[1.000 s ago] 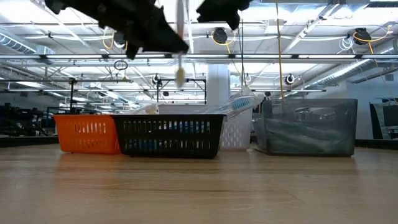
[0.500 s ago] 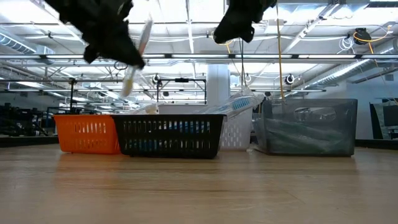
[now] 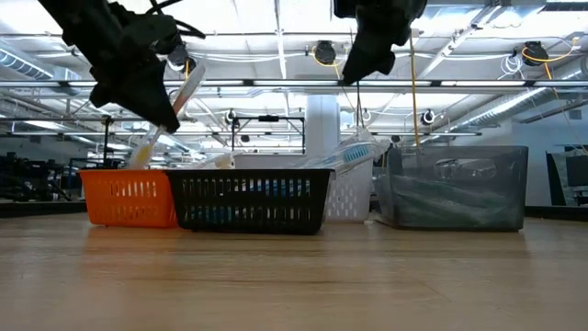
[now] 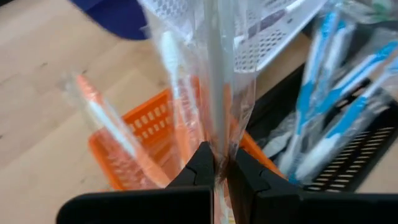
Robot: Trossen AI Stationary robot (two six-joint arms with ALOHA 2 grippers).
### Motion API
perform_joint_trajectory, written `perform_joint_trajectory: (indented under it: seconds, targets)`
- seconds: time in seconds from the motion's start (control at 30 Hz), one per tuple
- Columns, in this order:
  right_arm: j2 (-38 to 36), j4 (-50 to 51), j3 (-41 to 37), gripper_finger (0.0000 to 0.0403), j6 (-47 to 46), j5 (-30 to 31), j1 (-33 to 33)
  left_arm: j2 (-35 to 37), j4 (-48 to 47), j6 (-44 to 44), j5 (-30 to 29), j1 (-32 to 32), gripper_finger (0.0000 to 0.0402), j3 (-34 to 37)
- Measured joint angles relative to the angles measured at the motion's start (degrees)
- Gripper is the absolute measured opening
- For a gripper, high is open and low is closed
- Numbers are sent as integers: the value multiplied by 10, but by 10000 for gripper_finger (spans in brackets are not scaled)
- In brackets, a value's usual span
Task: Pick & Place Toothbrushes
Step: Put the orange toothbrush into the orange basket
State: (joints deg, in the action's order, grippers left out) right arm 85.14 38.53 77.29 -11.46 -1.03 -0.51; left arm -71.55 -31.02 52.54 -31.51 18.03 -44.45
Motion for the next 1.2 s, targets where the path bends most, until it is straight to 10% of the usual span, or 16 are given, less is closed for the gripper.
perform_joint_trajectory:
  seconds: [0.43, 1.2]
  targets:
    - [-41, -99, -160, 91, -31, 42, 26, -6, -36, 39, 4, -17, 8, 0]
    - [-304, -676, -546, 89, -34, 40, 74, -24, -34, 50, 59, -46, 28, 0]
